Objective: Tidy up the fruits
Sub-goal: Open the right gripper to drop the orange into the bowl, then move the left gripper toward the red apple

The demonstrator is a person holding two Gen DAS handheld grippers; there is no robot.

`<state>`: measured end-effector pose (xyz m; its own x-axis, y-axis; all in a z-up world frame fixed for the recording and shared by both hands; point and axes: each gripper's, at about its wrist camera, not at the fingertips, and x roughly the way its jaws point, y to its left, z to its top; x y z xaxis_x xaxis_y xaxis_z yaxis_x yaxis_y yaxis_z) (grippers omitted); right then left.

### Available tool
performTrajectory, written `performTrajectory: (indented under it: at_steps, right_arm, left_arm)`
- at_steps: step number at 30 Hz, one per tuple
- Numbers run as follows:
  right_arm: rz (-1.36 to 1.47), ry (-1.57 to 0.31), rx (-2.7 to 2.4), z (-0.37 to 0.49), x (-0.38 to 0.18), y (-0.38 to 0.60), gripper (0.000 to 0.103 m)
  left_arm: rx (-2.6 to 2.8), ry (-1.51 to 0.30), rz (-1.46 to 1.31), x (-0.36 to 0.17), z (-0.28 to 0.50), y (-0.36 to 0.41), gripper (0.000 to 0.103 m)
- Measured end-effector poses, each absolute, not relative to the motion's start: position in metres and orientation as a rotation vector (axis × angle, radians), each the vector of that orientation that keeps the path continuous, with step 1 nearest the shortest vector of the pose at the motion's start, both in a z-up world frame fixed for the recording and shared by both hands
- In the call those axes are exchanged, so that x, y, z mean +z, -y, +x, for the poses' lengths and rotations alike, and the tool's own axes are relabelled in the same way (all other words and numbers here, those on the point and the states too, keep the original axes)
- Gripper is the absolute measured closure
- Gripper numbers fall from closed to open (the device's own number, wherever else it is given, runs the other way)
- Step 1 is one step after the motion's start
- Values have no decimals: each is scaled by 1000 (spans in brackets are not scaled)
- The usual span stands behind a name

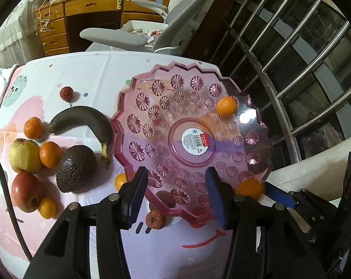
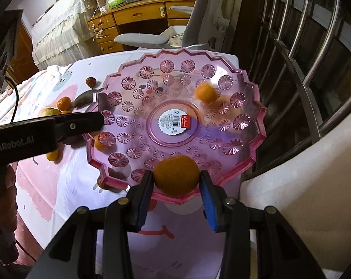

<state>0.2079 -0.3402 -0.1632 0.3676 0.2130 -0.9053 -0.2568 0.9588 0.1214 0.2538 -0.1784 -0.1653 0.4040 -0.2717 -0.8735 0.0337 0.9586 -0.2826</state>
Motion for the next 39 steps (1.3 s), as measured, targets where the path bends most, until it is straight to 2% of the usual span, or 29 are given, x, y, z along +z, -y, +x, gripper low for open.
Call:
performTrajectory:
  at_steps: [3, 8, 23, 39]
  right_arm:
    - [-30, -1132, 309, 206, -158, 340, 62]
    - [-21, -1108, 315, 202, -152, 336, 55]
    - [66, -1143, 215, 173, -150, 319, 55]
    - [322, -1155, 22, 86, -153, 245, 55]
  left_arm:
    - [-188, -1133, -247, -163, 248, 171, 53]
    - [-172, -1122, -270, -160, 236, 158, 53]
    - [-169, -1144, -238, -157, 185, 107, 53]
    - [-326, -1180, -76, -151, 120, 19, 53]
